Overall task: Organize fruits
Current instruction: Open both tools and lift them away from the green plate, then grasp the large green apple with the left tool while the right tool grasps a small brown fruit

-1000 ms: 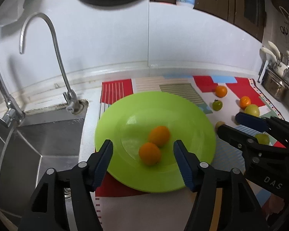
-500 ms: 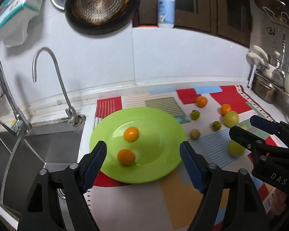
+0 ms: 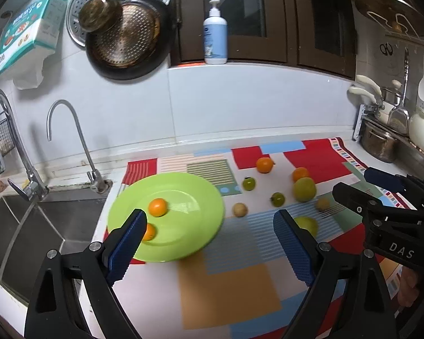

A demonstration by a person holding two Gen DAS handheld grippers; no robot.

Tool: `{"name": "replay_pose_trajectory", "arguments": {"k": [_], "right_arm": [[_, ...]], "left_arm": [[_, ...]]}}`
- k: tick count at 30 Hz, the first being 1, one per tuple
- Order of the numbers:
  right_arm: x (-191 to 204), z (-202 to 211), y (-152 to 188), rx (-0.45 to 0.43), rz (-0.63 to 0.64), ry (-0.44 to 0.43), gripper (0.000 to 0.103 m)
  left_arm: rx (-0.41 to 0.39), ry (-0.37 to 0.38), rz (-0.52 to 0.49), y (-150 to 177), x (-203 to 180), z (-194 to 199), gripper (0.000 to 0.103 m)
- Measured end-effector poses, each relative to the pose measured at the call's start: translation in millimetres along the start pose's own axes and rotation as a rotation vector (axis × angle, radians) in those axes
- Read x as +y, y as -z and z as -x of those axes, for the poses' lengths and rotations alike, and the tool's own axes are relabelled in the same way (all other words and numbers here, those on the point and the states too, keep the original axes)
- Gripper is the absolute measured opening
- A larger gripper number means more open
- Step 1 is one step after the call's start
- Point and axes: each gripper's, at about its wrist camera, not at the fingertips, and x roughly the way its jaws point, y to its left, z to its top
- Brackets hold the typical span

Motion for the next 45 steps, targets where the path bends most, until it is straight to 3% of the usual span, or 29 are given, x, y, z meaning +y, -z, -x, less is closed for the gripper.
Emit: {"name": "replay_pose_trajectory", "arguments": {"k": [13, 28, 37, 45], "right_arm": [[-60.9, 5.3, 5.7, 0.007, 0.072, -0.037, 0.072], [-103.2, -54.3, 22.7, 0.131, 0.171, -0.097, 0.072], [-108.2, -93.2, 36.0, 0.201, 0.191, -0.139, 0.070], [-107.4, -123.2, 44.1, 0.262, 0.187, -0.159, 0.058]], "left_arm": [[0.021, 0.050, -0.021, 2.0, -70.3, -11.8, 0.092], [0.148, 0.079, -0.099, 18.5, -117.6, -75.0, 0.090], [0.249, 0.119, -0.103, 30.4, -124.2, -115.2, 0.081], [0.298, 0.159, -0.085, 33.1, -125.1, -134.8, 0.071]]}}
